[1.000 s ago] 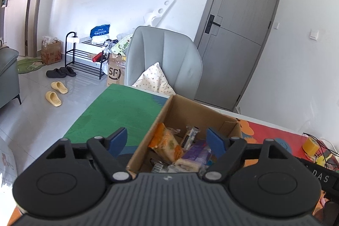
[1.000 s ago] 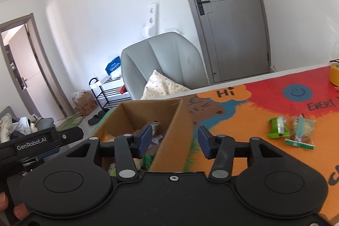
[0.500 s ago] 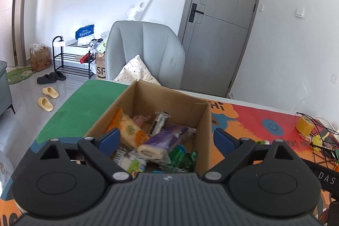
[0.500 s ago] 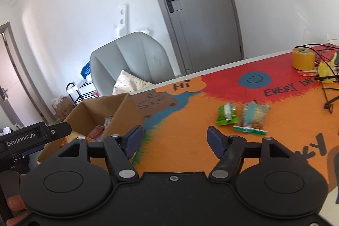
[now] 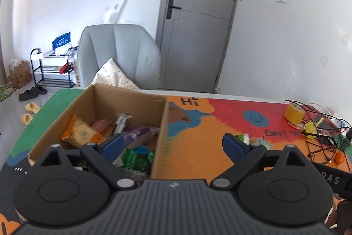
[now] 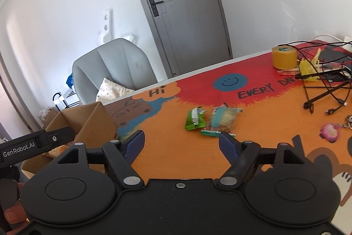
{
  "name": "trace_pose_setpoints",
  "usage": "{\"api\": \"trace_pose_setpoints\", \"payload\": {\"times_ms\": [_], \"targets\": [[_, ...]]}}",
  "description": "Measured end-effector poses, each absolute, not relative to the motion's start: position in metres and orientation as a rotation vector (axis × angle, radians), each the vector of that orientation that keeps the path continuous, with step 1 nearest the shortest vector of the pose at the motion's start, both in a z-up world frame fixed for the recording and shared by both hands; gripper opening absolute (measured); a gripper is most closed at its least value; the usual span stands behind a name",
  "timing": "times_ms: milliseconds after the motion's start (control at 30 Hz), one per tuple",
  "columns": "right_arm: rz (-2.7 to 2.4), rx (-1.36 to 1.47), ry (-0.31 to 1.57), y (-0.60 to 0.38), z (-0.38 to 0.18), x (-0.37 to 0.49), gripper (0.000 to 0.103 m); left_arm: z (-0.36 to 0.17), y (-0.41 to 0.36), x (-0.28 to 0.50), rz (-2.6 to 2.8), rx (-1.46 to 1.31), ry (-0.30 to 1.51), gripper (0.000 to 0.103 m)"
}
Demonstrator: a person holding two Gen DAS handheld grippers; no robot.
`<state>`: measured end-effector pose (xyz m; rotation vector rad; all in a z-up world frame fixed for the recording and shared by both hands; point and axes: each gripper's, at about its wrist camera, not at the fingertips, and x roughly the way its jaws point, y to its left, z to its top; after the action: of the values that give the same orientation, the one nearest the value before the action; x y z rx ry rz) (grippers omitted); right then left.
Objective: Organize snacks
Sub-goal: 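Move both tools back to the table toward the green packet and teal-labelled bag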
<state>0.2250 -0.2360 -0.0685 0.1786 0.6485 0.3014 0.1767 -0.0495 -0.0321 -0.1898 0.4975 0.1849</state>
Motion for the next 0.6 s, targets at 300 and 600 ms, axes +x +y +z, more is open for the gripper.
{"api": "trace_pose_setpoints", "payload": {"times_ms": [300, 600], "targets": [[0.247, 0.192, 0.643, -0.259, -0.07, 0.237, 0.075, -0.03, -0.08, 0.205, 0.121, -0.15, 0.514, 0.095], [0.21, 0.204, 0.648, -0.266, -0.074, 0.259, 0.075, -0.036, -0.1, 0.247, 0.093, -0.118, 0.558, 0.095]]}}
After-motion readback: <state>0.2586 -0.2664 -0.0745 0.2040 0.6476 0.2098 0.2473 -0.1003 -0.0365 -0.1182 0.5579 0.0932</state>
